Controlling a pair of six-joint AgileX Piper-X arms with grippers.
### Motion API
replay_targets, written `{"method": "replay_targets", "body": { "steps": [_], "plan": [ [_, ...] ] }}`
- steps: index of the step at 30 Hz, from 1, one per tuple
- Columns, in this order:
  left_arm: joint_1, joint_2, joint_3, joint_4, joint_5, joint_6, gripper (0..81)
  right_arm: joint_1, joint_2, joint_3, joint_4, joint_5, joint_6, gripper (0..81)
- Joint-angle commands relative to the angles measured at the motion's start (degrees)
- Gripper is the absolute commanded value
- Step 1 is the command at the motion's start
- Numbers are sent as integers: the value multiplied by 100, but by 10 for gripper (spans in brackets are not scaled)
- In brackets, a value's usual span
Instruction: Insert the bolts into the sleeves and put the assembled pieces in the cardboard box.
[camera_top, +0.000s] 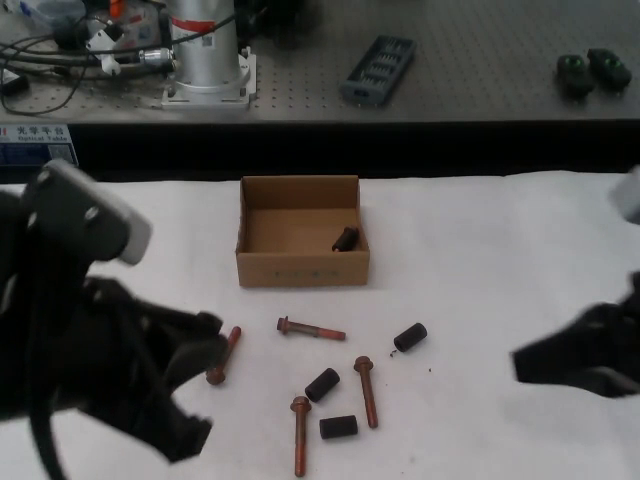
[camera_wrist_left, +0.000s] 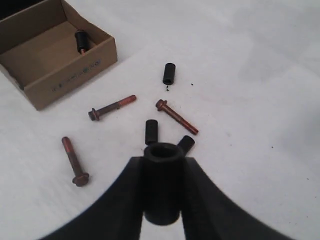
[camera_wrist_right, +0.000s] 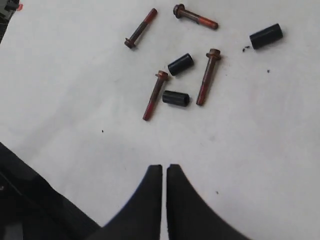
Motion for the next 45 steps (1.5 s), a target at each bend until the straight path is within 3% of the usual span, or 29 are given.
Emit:
{"method": "replay_targets", "body": {
  "steps": [1,7,19,28,30,32,36,45],
  "plan": [
    [5,-953,698,-143,32,-407,6,662,624,-303,-776,463,383,38],
    [5,-1798,1266,-181,32,-634,6,1440,2089,-1141,-1036,523,472,38],
    [5,-2858,1538,89,32,-714,6,1504,4071,-2749,-690,659,1011,38],
    [5,-2865,1538,384,32,-534,6,1729,4881,-3056,-292,1187,1076,36],
    [5,-2865,1538,384,32,-534,6,1839,5052,-3056,-231,1174,1133,4],
    [5,-2865,1538,384,48,-536,6,1925,5189,-3056,-169,1061,1259,73],
    [5,-2865,1538,384,229,-490,6,2067,5355,-3056,-157,1162,1492,291],
    [5,-2865,1538,384,463,-466,6,2100,5410,-3056,-213,1493,1573,267]
  ]
}}
